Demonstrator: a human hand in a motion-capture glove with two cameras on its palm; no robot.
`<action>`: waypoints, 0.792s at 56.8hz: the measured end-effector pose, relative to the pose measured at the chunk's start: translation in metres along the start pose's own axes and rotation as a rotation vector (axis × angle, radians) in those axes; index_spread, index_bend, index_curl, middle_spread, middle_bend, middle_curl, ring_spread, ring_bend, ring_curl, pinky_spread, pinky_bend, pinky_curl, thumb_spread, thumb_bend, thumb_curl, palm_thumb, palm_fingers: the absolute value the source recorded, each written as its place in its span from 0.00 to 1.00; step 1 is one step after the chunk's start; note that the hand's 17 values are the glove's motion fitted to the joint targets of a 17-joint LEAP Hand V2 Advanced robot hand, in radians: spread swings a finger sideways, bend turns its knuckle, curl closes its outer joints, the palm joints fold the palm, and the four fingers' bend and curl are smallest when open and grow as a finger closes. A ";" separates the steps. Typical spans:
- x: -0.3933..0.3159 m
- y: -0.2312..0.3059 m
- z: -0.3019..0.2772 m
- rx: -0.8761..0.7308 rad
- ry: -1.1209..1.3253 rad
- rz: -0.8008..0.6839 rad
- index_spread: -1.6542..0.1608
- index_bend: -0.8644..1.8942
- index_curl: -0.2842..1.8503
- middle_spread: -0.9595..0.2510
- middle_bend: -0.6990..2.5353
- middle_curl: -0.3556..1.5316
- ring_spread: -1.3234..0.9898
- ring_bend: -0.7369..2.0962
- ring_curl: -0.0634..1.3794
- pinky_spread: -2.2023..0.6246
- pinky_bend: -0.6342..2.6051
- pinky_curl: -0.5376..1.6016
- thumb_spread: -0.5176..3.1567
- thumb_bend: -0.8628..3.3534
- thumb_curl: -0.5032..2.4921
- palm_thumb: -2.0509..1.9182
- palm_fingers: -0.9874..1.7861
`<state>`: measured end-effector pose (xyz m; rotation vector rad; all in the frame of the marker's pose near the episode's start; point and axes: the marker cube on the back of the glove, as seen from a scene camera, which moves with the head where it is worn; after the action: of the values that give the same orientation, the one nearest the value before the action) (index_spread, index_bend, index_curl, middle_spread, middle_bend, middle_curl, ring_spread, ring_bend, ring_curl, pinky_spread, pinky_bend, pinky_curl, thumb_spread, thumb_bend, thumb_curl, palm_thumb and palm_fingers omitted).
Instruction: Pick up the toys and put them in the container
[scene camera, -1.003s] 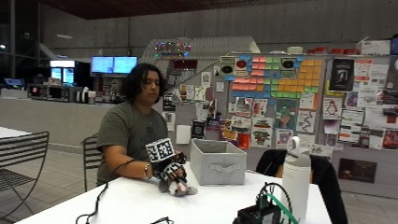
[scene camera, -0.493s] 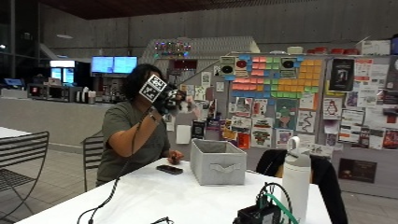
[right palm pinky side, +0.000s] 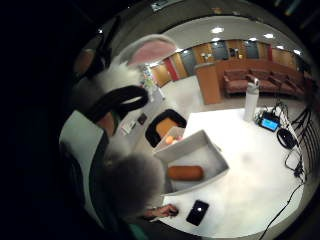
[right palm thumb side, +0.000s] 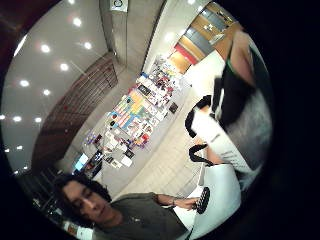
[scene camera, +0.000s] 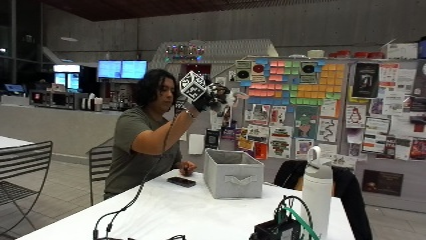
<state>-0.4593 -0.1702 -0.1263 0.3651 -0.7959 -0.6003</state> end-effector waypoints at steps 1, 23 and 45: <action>0.003 -0.001 0.003 -0.003 0.007 0.010 0.68 0.48 0.60 0.41 0.33 0.50 0.38 0.43 0.32 0.63 0.48 0.43 0.37 0.22 0.43 0.71 0.68; 0.042 0.001 0.017 -0.048 0.092 0.062 0.65 0.38 0.49 0.58 0.29 0.47 0.44 0.37 0.27 0.77 0.47 0.41 0.47 0.20 0.34 0.63 0.46; 0.066 0.088 -0.051 -0.274 0.296 0.104 0.64 0.40 0.47 0.62 0.28 0.45 0.44 0.38 0.28 0.78 0.42 0.38 0.50 0.20 0.30 0.61 0.48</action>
<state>-0.3529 -0.1386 -0.0772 0.1542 -0.4387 -0.5343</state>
